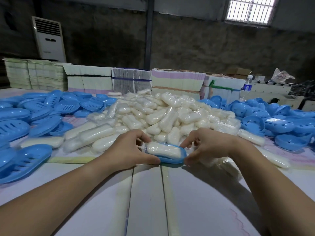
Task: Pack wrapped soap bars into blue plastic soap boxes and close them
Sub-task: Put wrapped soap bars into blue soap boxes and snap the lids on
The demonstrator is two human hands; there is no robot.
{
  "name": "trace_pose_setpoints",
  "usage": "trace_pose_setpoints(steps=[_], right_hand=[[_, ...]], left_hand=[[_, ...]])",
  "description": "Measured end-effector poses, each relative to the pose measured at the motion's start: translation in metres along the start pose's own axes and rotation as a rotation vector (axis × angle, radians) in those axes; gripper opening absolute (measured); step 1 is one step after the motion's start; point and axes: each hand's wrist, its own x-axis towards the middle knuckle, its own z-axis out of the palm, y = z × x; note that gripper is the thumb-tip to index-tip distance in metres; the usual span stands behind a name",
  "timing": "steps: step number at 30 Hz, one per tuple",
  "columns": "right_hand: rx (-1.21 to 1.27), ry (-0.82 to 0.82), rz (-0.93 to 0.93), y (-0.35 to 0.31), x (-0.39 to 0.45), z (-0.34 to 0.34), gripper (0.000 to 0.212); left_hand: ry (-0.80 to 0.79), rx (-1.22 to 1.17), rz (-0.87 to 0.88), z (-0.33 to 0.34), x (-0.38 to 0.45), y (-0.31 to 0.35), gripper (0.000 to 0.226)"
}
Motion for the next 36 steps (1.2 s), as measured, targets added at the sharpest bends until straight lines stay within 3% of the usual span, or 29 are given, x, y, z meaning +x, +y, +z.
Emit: trace_pose_setpoints(steps=[7,11,16,23,29,31,33,36], right_hand=[[-0.057,0.042,0.018,-0.004,0.000,0.002,0.037],[0.064,0.055,0.024,-0.004,-0.002,-0.002,0.052],[0.106,0.090,0.010,-0.005,0.002,0.003,0.023],[0.178,0.118,0.128,-0.008,0.011,0.010,0.032],[0.179,0.108,0.112,-0.014,0.003,0.007,0.035],[0.339,0.204,0.102,-0.010,0.001,0.001,0.031],[0.459,0.412,0.138,0.002,0.004,-0.009,0.023],[0.397,0.724,0.272,0.040,0.010,-0.025,0.018]], left_hand=[[-0.077,-0.002,0.092,0.000,-0.001,0.002,0.034],[-0.100,-0.042,0.122,0.002,0.000,0.001,0.048],[-0.124,-0.064,0.112,0.001,0.000,0.000,0.049],[-0.119,-0.068,0.159,0.001,0.003,-0.003,0.045],[-0.135,-0.092,0.158,0.001,0.003,-0.005,0.052],[-0.138,-0.091,0.170,0.001,0.003,-0.008,0.054],[-0.147,-0.085,0.191,0.001,0.003,-0.010,0.056],[-0.147,-0.074,0.221,0.002,0.005,-0.014,0.060]])
